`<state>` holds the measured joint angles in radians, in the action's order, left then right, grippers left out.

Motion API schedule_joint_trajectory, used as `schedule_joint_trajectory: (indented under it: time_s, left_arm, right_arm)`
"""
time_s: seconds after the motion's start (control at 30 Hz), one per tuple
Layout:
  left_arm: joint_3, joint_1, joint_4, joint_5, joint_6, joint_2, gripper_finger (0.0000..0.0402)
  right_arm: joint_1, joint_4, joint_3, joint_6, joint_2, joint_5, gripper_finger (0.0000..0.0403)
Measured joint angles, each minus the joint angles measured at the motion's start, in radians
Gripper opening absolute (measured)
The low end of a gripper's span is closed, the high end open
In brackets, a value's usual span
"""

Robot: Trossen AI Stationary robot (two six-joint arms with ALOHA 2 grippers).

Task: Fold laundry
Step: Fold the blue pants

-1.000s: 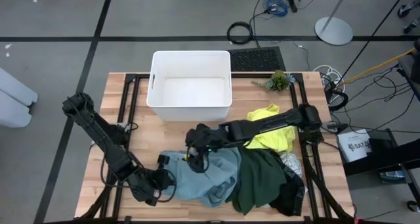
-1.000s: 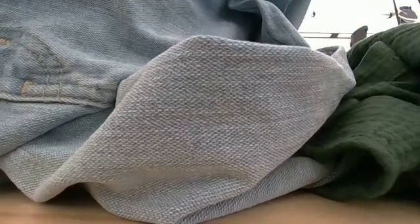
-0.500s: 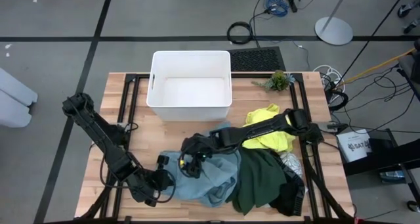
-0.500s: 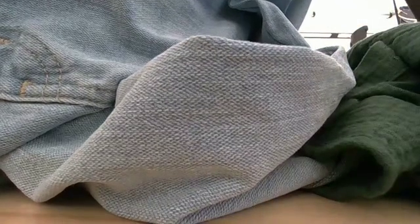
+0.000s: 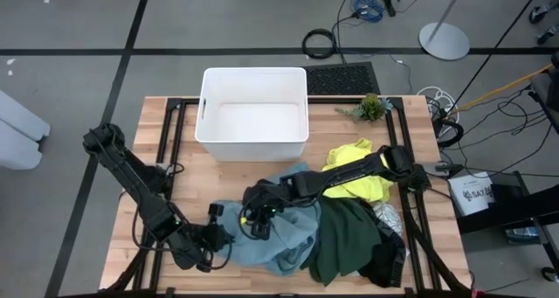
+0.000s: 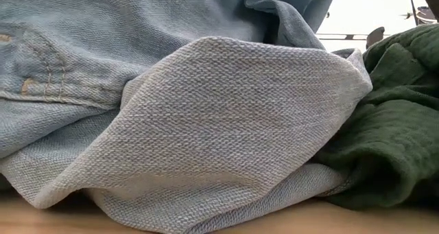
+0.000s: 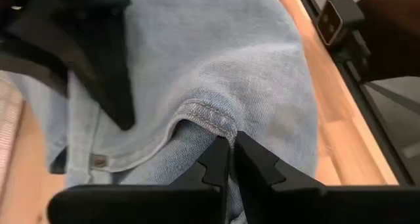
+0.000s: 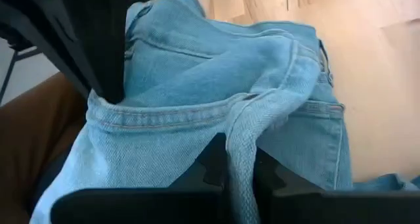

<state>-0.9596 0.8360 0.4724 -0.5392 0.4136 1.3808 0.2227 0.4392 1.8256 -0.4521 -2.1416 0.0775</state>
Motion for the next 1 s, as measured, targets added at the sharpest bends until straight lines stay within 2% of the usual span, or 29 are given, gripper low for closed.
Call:
schedule_joint_trajectory:
  time_s: [0.17, 0.4, 0.6, 0.77, 0.87, 1.0]
  left_arm:
    - [0.000, 0.000, 0.039, -0.021, 0.045, -0.028, 0.0049]
    - [0.000, 0.033, 0.058, -0.039, 0.078, -0.155, 0.0058]
    - [0.000, 0.127, 0.026, -0.213, -0.013, -0.285, 0.0059]
    - [0.001, 0.168, 0.011, -0.375, -0.105, -0.332, 0.0059]
    - [0.029, 0.149, 0.014, -0.371, -0.077, -0.336, 0.0059]
    - [0.101, 0.100, 0.015, -0.294, 0.025, -0.334, 0.0059]
  right_arm:
    - [0.011, 0.011, 0.000, 0.065, 0.069, -0.019, 0.0004]
    - [0.072, 0.090, 0.000, 0.146, 0.272, -0.154, 0.0002]
    - [0.164, 0.098, 0.000, 0.203, 0.448, -0.265, 0.0001]
    - [0.246, 0.102, 0.000, 0.249, 0.564, -0.317, 0.0001]
    - [0.277, 0.110, 0.000, 0.255, 0.609, -0.319, 0.0000]
    - [0.300, 0.136, 0.000, 0.253, 0.639, -0.346, 0.0000]
